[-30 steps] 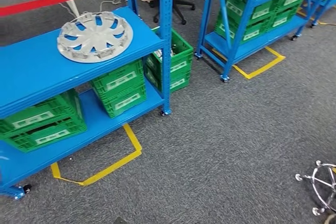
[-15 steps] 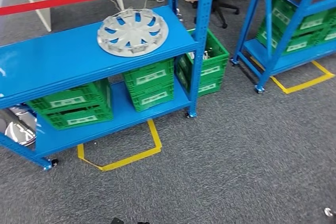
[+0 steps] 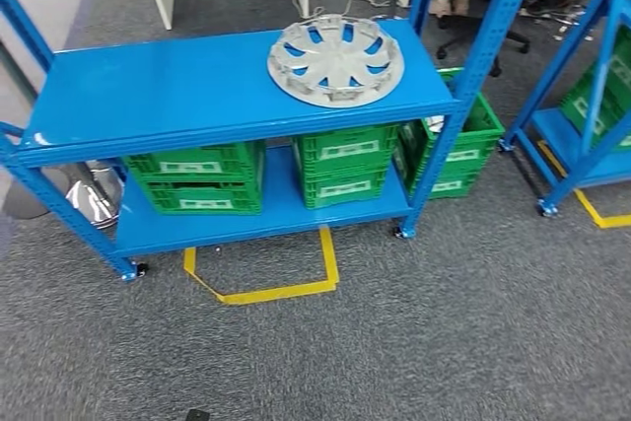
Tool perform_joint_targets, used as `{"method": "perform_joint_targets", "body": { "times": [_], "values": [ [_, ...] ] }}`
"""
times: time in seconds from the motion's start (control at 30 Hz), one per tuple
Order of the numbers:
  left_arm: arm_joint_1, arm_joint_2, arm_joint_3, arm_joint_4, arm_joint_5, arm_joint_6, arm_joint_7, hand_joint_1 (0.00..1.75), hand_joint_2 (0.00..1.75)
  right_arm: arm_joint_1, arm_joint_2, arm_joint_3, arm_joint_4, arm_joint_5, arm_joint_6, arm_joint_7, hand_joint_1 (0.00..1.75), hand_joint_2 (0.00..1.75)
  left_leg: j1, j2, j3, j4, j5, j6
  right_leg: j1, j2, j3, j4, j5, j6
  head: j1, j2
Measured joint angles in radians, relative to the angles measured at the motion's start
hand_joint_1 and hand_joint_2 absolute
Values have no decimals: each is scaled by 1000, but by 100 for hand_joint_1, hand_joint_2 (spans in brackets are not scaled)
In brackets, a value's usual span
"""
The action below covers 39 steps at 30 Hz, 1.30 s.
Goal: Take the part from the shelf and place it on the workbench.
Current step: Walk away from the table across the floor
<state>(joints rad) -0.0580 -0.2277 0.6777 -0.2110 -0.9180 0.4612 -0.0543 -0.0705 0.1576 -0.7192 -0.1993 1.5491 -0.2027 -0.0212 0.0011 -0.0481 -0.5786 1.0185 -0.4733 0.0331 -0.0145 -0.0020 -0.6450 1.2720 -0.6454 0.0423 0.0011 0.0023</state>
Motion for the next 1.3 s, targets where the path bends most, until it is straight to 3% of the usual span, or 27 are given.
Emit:
{"method": "perform_joint_targets", "body": {
  "times": [0.07,0.13,0.23,0.3,0.33,0.4,0.47,0.5,0.53,0.57,0.63,0.7,0.77,0.83,0.9,0.97,1.0,1.03,1.1,1.13,1.17,1.27,1.3],
  "values": [
    [-1,-1,1,0,-27,7,0,0,0,-1,2,1,0,7,-10,3,0,0,0,-21,4,1,-3,-3,-1,6,28,-109,86,-4,1,0],
    [-1,-1,1,0,-41,17,-1,0,0,-10,7,4,1,13,-23,10,0,0,-3,-30,3,6,-8,-11,-1,21,64,-212,133,-9,1,0],
    [-1,2,1,0,-65,34,-27,0,0,-18,20,9,1,16,-35,10,0,0,-2,-35,-3,9,-8,-25,1,30,80,-241,132,-22,0,0],
    [-4,8,0,0,-78,40,-37,0,0,-16,32,14,1,17,-37,2,0,0,-2,-16,-9,28,-24,-35,0,24,84,-245,134,-32,-2,0],
    [-6,12,0,0,-81,43,-41,0,0,-14,39,19,1,17,-38,-4,0,0,-2,-1,-23,63,-46,-41,-2,18,87,-247,134,-36,-4,0],
    [-9,19,-1,0,-81,50,-50,0,0,-8,53,26,2,1,-40,-20,0,0,-1,26,-77,186,-107,-50,-1,5,91,-248,130,-44,-9,0],
    [-9,24,0,0,-78,58,-60,0,0,-2,63,24,2,-37,-41,-45,0,0,0,33,-122,281,-136,-52,1,-8,92,-248,128,-47,-9,0],
    [-8,26,1,0,-77,61,-64,0,0,-1,68,20,2,-55,-38,-52,0,0,0,34,-121,279,-123,-50,3,-15,94,-248,127,-48,-9,0],
    [-7,27,2,0,-78,63,-68,0,0,0,72,17,2,-69,-30,-57,0,0,-1,38,-102,239,-93,-46,4,-22,96,-248,125,-49,-9,0],
    [-7,28,2,0,-81,64,-69,0,0,0,76,14,2,-77,-21,-57,0,0,-3,50,-69,172,-55,-40,5,-30,100,-248,123,-50,-10,0],
    [-12,28,2,0,-89,63,-69,0,0,0,84,9,2,-83,-5,-54,0,0,-13,89,-12,51,-13,-28,12,-46,105,-247,117,-46,-9,0],
    [-16,27,2,0,-94,62,-67,0,0,0,90,3,2,-88,0,-54,0,0,-21,104,2,12,-13,-21,17,-66,107,-248,113,-40,-8,0],
    [-13,28,2,0,-96,62,-66,0,0,-3,93,-1,2,-89,1,-54,0,0,-19,85,1,3,-7,-13,17,-78,110,-249,108,-31,-7,0],
    [-10,28,2,0,-97,62,-64,0,0,-6,94,-3,2,-90,1,-54,0,0,-13,67,4,-6,-1,-3,15,-50,94,-212,79,-20,-4,0],
    [-12,26,2,0,-97,61,-63,0,0,-5,95,-4,2,-90,1,-54,0,0,-9,50,4,-9,2,2,12,-12,39,-99,19,-14,1,0],
    [-12,24,2,0,-99,58,-51,0,0,-2,95,-6,2,-94,-12,-48,0,0,-9,36,4,-8,2,4,11,-3,-21,16,-17,-10,2,0],
    [-11,24,2,0,-101,54,-40,0,0,-1,95,-9,2,-100,-21,-42,0,44,-9,30,4,-8,1,4,10,-2,-32,28,-6,-9,2,0],
    [-10,23,2,0,-105,49,-29,0,0,-1,95,-14,2,-111,-30,-35,0,87,-8,25,5,-7,1,3,9,-2,-23,-2,24,-8,2,0],
    [-10,22,2,0,-110,41,-19,0,0,-3,95,-31,2,-143,-35,-26,0,175,-9,16,6,-2,-3,-2,4,3,33,-136,96,-3,3,0],
    [-11,22,2,0,-110,39,-23,0,0,-6,96,-41,2,-157,-32,-20,0,175,-12,14,4,4,-7,-2,0,6,60,-194,119,-1,3,0],
    [-11,22,3,0,-108,39,-34,0,0,-7,97,-51,2,-167,-30,-8,0,131,-16,12,2,10,-9,1,-3,10,77,-229,127,-2,2,0],
    [-11,23,5,0,-101,40,-70,0,0,-7,98,-72,2,-177,-26,18,0,0,-22,11,-2,13,-9,10,-3,14,85,-242,125,-12,-3,0],
    [-12,23,6,0,-103,41,-75,0,0,-7,98,-78,2,-183,-22,13,0,0,-21,11,-1,12,-8,9,-1,14,85,-242,125,-13,-3,0]
  ]
}}
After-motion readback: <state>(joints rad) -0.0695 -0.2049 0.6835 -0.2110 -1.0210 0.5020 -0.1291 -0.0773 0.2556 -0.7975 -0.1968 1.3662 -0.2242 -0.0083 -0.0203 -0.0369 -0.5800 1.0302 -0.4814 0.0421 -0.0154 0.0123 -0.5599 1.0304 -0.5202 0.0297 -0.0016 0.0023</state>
